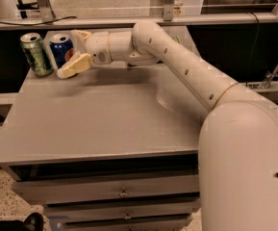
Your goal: Move pepsi can near green can
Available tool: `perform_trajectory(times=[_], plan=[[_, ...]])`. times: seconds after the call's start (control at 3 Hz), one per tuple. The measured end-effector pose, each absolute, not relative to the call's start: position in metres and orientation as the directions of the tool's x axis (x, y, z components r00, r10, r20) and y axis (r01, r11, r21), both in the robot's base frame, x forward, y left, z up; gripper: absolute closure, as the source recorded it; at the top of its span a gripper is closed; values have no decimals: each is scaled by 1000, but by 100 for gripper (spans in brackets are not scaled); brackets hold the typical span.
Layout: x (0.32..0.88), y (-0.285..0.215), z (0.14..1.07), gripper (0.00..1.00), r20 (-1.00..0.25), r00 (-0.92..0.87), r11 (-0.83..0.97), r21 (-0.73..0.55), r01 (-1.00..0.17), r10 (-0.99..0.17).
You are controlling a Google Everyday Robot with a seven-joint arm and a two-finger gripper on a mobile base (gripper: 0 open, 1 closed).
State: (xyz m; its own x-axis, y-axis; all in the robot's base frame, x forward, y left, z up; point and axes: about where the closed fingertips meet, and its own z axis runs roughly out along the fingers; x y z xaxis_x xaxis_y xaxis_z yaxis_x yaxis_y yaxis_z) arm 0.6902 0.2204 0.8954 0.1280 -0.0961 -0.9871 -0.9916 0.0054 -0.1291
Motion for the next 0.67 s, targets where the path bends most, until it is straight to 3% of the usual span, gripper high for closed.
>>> perform_trajectory(times=[0.67], plan=[[665, 153, 906, 0, -986, 131, 82, -140, -987, -101]])
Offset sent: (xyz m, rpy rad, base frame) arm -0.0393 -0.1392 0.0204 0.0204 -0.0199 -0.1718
